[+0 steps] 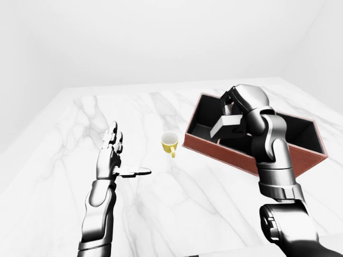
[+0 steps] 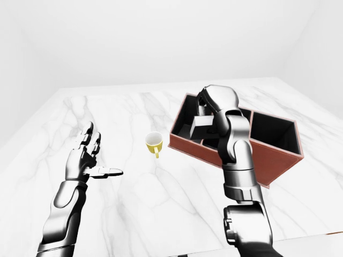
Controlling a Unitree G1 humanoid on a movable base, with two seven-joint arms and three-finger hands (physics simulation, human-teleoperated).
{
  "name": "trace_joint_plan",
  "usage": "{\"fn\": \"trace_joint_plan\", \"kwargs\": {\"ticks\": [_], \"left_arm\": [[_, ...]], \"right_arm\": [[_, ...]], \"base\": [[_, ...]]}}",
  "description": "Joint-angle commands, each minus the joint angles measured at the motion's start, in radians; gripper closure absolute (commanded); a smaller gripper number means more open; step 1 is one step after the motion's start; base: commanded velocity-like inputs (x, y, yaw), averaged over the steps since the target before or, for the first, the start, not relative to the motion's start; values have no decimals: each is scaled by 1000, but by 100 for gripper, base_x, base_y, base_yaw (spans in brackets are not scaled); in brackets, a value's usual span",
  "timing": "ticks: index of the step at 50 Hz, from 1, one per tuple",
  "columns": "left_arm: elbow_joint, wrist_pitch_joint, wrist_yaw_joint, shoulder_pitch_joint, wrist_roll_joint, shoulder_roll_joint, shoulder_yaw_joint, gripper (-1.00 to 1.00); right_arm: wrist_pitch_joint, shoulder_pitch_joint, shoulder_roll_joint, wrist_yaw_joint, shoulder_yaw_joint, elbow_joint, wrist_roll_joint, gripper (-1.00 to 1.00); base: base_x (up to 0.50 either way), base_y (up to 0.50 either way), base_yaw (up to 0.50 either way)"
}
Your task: Pick up the book and place it in the caddy.
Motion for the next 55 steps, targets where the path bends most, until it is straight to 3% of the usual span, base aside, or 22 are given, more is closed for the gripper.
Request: {"fn": "trace_joint_plan", "kwargs": {"ticks": [1, 41, 55], "left_arm": [[-1, 2, 1, 0, 3, -2, -3, -100], [16, -7, 1, -6, -3, 2, 1, -100], [17, -5, 3, -9, -1, 2, -1, -100]], "right_arm": [[0, -4, -24, -53, -15, 20, 0, 100], [0, 30, -76, -96, -33, 92, -64, 100], [0, -22, -94, -98, -33, 145, -111, 100]], "base": [[0, 0, 0], [0, 0, 0], [0, 0, 0]]}}
